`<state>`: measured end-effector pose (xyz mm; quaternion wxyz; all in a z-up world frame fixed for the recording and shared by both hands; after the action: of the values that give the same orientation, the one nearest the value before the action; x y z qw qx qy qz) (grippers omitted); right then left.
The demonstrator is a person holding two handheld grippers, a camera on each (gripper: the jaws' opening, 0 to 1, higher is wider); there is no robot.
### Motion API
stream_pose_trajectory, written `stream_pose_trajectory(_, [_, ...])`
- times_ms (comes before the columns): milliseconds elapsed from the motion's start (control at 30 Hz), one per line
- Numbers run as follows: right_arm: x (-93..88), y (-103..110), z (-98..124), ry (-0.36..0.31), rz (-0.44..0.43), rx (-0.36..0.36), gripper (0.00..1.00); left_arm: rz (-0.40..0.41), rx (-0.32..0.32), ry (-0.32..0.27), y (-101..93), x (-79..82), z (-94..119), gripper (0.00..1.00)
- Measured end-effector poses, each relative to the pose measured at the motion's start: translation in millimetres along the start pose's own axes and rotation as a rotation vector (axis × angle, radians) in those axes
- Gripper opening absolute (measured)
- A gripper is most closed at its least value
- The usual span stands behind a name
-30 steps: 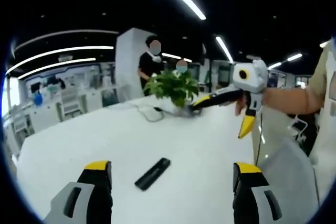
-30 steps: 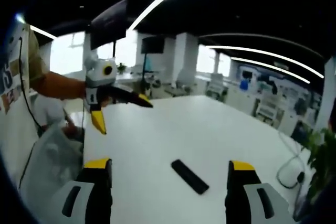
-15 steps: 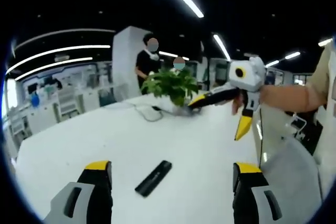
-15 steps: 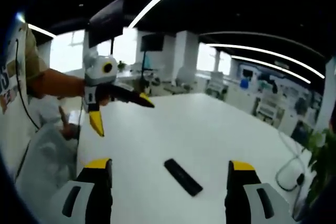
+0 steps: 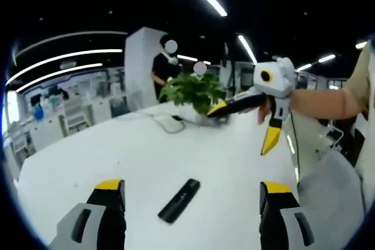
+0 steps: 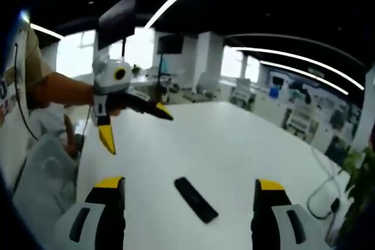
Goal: Press the specified remote control buttons in sequence, fully releasing each button before pressing the next.
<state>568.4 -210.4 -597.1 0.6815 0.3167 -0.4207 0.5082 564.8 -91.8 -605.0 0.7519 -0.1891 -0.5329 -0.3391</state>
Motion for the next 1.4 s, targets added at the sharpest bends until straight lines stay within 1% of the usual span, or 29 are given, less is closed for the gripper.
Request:
stream_pose_trajectory(300, [-3.6,-16,-11,0.01,-0.004,0.007,0.89,0.005,-0.004,0.009,6.9,-4.4,-14,0.98])
stream_pose_trajectory(467, [-7.6,-26,-17,0.019,-0.005,0.01,0.88,-0.007,-0.005,0.014,11.5,-8.3,-23,0.97])
stream_pose_trajectory(533, [-8.4,-27,-20,0.022,-0.005,0.015,0.88,-0.01,-0.01,0.016,12.4,-9.3,-25,0.97])
stream_pose_trajectory(800, [-14.8,-38,-28,0.048,0.004,0.033,0.86,-0.037,-0.035,0.021,14.1,-14.1,-36,0.93])
stream_pose_trajectory(900, [-17.8,-39,-30,0.066,0.013,0.041,0.84,-0.053,-0.039,0.038,16.7,-18.2,-41,0.93])
stream_pose_trajectory(1067, [-27.5,-42,-34,0.115,0.026,0.055,0.82,-0.064,-0.038,0.052,21.9,-22.7,-47,0.92])
stream_pose_trajectory(1167, [-31.8,-45,-36,0.124,0.024,0.063,0.8,-0.076,-0.04,0.061,23.5,-26.1,-51,0.91])
stream_pose_trajectory(1400, [-47.1,-51,-45,0.19,0.05,0.097,0.77,-0.132,-0.065,0.11,24.0,-41.9,-61,0.86])
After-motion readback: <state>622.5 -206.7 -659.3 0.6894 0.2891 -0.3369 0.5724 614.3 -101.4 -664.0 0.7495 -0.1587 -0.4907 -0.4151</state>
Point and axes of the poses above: the point that each gripper's makers call its tool centre point, and the gripper's own axes: z roughly backward along the fingers, y roughly to its left, x roughly out of its top, the point moved 1 cm from there along z, roughly backward along the fingers, and after that the axes turned 14 degrees about x, right-handed, at the moved point
